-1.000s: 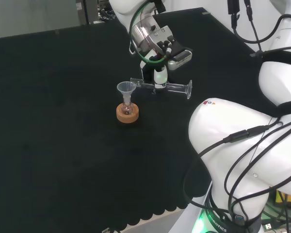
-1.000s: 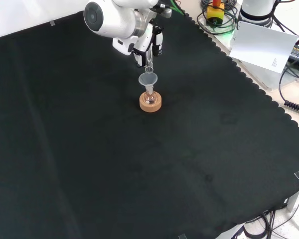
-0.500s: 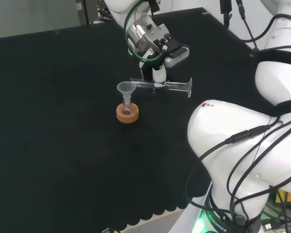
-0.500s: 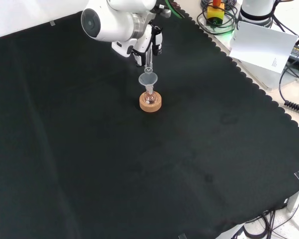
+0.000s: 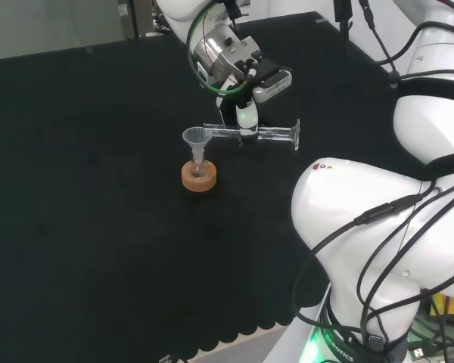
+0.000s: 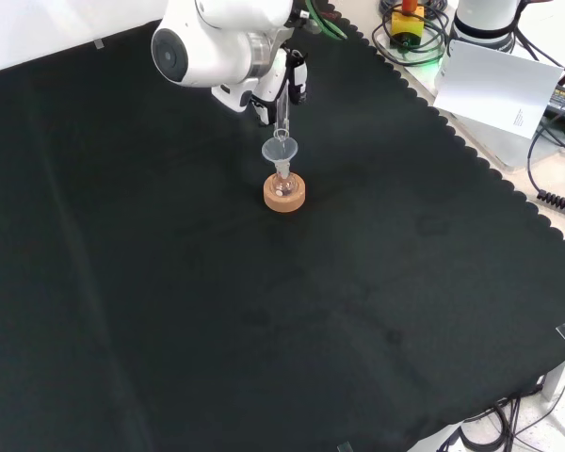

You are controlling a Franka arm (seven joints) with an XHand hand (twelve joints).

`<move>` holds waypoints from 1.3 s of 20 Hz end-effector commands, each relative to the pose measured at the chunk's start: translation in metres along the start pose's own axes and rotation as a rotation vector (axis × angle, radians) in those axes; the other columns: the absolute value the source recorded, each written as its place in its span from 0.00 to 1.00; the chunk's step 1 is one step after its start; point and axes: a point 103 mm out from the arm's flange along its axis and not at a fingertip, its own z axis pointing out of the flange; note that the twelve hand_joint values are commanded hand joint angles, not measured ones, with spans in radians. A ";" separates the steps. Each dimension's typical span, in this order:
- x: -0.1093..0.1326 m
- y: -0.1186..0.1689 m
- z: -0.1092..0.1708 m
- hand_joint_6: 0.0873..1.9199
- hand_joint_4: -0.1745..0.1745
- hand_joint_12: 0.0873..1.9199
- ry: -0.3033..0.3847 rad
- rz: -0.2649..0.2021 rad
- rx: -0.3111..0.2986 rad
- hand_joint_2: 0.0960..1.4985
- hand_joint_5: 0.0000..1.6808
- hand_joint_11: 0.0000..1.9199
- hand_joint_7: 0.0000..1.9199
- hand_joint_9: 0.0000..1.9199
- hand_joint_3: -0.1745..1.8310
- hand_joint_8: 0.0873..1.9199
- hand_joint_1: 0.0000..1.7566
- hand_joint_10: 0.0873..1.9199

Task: Pour the water from the graduated cylinder into the round-bottom flask.

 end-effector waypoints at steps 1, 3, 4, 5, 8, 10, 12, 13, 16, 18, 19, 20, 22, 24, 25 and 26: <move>0.001 0.001 0.001 0.56 0.00 0.38 -0.003 0.014 0.022 0.75 0.54 0.63 0.49 0.75 0.09 0.55 0.71 0.01; 0.000 -0.001 0.000 0.56 0.00 0.38 -0.006 0.016 0.027 0.75 0.54 0.63 0.49 0.75 0.09 0.55 0.71 0.01; 0.000 -0.002 -0.001 0.56 0.00 0.38 -0.009 0.018 0.031 0.75 0.53 0.63 0.49 0.75 0.09 0.55 0.71 0.01; 0.000 -0.003 -0.002 0.56 0.00 0.38 -0.011 0.019 0.031 0.75 0.53 0.63 0.49 0.75 0.09 0.55 0.71 0.01; -0.001 -0.006 -0.004 0.56 0.00 0.38 -0.015 0.022 0.038 0.75 0.53 0.63 0.49 0.75 0.09 0.55 0.71 0.01; -0.001 -0.007 -0.005 0.56 0.00 0.38 -0.018 0.025 0.046 0.75 0.53 0.63 0.49 0.75 0.09 0.55 0.71 0.01; 0.000 -0.009 -0.007 0.56 0.00 0.38 -0.025 0.027 0.047 0.75 0.53 0.63 0.49 0.75 0.09 0.55 0.71 0.01; 0.001 -0.009 -0.008 0.56 0.00 0.38 -0.028 0.027 0.048 0.75 0.53 0.63 0.49 0.75 0.09 0.55 0.71 0.01; 0.003 -0.010 -0.010 0.56 0.00 0.38 -0.036 0.034 0.059 0.75 0.53 0.63 0.49 0.75 0.09 0.55 0.71 0.01; 0.004 -0.011 -0.011 0.56 0.00 0.38 -0.039 0.037 0.068 0.75 0.53 0.63 0.49 0.75 0.09 0.56 0.71 0.01; 0.005 -0.011 -0.012 0.56 0.00 0.37 -0.040 0.037 0.071 0.75 0.53 0.63 0.49 0.75 0.09 0.56 0.71 0.01; 0.006 -0.011 -0.013 0.56 0.00 0.37 -0.041 0.038 0.074 0.75 0.53 0.63 0.49 0.75 0.09 0.56 0.71 0.01; 0.007 -0.011 -0.014 0.56 0.00 0.37 -0.043 0.040 0.081 0.75 0.53 0.63 0.49 0.75 0.09 0.56 0.71 0.01; 0.007 -0.012 -0.015 0.56 0.00 0.37 -0.045 0.043 0.084 0.75 0.53 0.63 0.49 0.75 0.09 0.56 0.71 0.01; 0.007 -0.012 -0.015 0.56 0.00 0.37 -0.045 0.045 0.089 0.75 0.53 0.63 0.49 0.75 0.09 0.56 0.71 0.01; 0.007 -0.012 -0.015 0.56 0.00 0.37 -0.048 0.047 0.093 0.75 0.53 0.63 0.49 0.75 0.09 0.56 0.71 0.01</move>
